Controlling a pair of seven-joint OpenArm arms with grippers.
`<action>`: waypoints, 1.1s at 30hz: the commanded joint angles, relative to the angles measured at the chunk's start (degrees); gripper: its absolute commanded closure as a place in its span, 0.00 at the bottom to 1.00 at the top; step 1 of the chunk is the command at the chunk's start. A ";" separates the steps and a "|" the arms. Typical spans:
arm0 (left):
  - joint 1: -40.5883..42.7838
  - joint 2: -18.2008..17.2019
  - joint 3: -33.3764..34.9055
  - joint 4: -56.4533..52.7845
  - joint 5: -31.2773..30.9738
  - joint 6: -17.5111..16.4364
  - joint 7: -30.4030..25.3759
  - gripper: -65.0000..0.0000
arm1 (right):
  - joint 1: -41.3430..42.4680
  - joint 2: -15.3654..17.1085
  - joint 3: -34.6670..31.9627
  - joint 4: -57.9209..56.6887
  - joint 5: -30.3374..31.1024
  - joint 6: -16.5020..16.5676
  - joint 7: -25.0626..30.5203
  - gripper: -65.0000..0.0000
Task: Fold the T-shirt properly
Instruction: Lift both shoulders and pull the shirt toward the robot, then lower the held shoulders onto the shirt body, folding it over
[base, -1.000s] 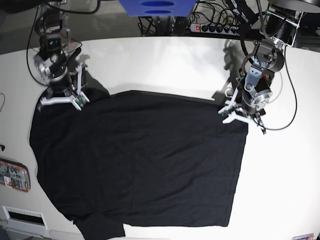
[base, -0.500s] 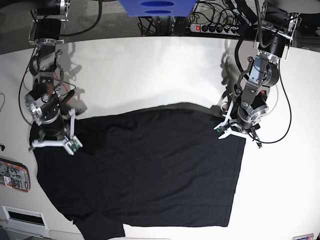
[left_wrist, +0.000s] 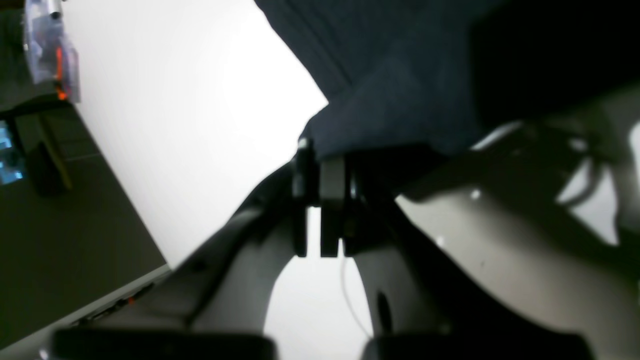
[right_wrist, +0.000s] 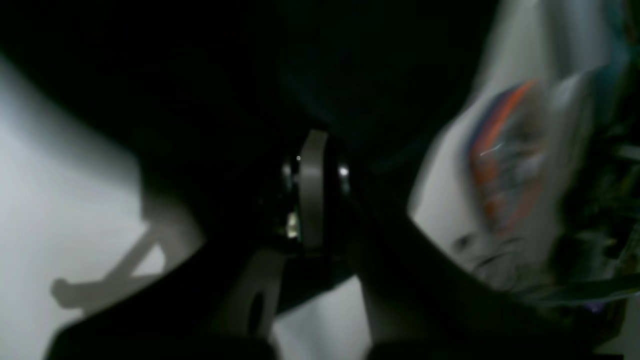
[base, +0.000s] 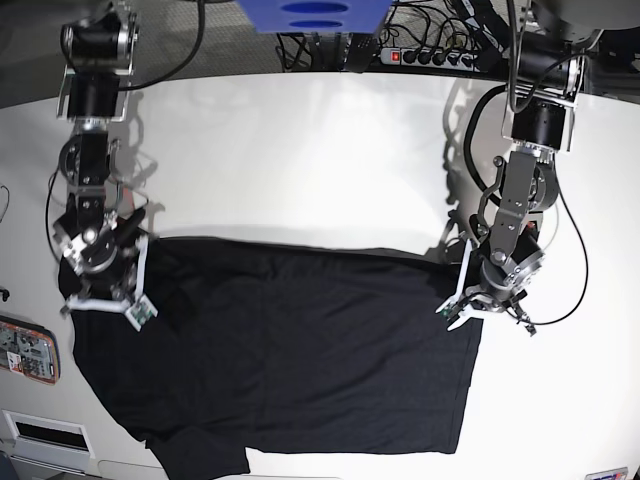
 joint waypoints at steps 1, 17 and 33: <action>-1.62 -0.39 -0.50 0.14 0.37 0.60 -0.31 1.00 | 0.69 0.82 0.34 -0.42 -0.20 0.03 -0.28 1.00; -2.32 -0.31 1.08 -0.21 0.37 0.43 -0.40 1.00 | 9.83 0.82 0.34 -7.45 -0.20 0.03 0.77 1.00; -0.30 -1.54 5.22 -0.21 0.46 0.43 -0.40 1.00 | 14.58 1.78 2.81 -11.05 -0.37 -0.14 3.41 1.00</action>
